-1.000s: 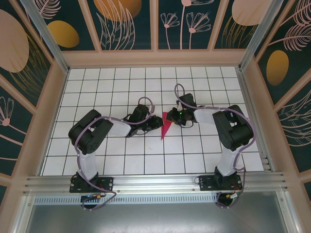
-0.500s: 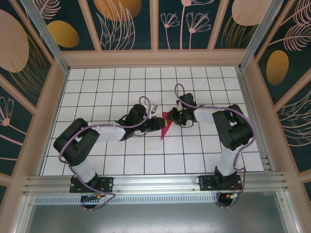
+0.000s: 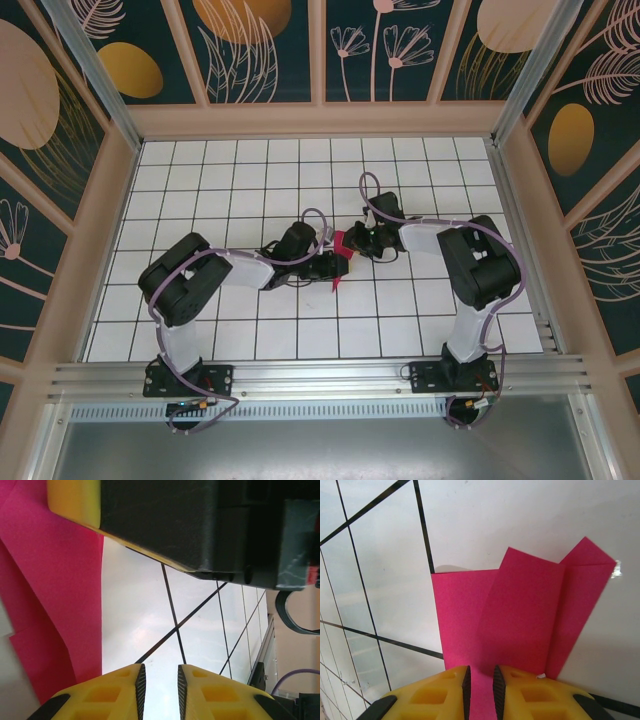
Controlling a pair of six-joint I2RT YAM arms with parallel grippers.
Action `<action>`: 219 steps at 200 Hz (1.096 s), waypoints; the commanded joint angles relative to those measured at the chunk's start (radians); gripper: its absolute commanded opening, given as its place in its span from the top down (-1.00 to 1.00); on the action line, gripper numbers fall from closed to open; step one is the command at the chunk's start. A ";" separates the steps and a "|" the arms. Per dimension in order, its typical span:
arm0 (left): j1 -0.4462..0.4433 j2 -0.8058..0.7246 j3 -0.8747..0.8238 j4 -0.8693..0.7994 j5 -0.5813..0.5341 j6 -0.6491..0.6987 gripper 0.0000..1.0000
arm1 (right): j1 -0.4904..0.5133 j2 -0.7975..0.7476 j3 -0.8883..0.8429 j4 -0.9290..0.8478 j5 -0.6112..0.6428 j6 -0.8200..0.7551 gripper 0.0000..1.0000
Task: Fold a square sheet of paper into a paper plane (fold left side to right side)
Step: Fold the wing at the center of the table.
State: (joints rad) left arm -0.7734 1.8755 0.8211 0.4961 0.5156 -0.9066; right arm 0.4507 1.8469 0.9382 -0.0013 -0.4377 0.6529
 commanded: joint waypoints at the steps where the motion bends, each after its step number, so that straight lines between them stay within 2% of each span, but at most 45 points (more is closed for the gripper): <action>1: 0.001 0.023 0.004 -0.009 -0.009 0.000 0.47 | 0.000 0.064 -0.013 -0.088 0.057 -0.021 0.50; 84: -0.007 0.049 -0.021 -0.038 -0.023 -0.002 0.51 | -0.001 0.064 -0.007 -0.095 0.061 -0.025 0.50; 132: -0.023 0.068 -0.040 -0.055 -0.034 -0.008 0.60 | -0.005 0.038 0.013 -0.065 0.020 -0.041 0.59; 181: -0.036 0.080 -0.056 -0.076 -0.059 -0.035 0.73 | -0.028 -0.079 0.022 -0.055 0.024 -0.060 0.71; 219: -0.036 0.078 -0.063 -0.106 -0.094 -0.047 0.88 | -0.037 -0.226 -0.044 -0.055 0.033 -0.073 0.92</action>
State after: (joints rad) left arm -0.7887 1.9179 0.7944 0.5049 0.4465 -0.9352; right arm 0.4187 1.7302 0.9360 -0.0460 -0.4202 0.6033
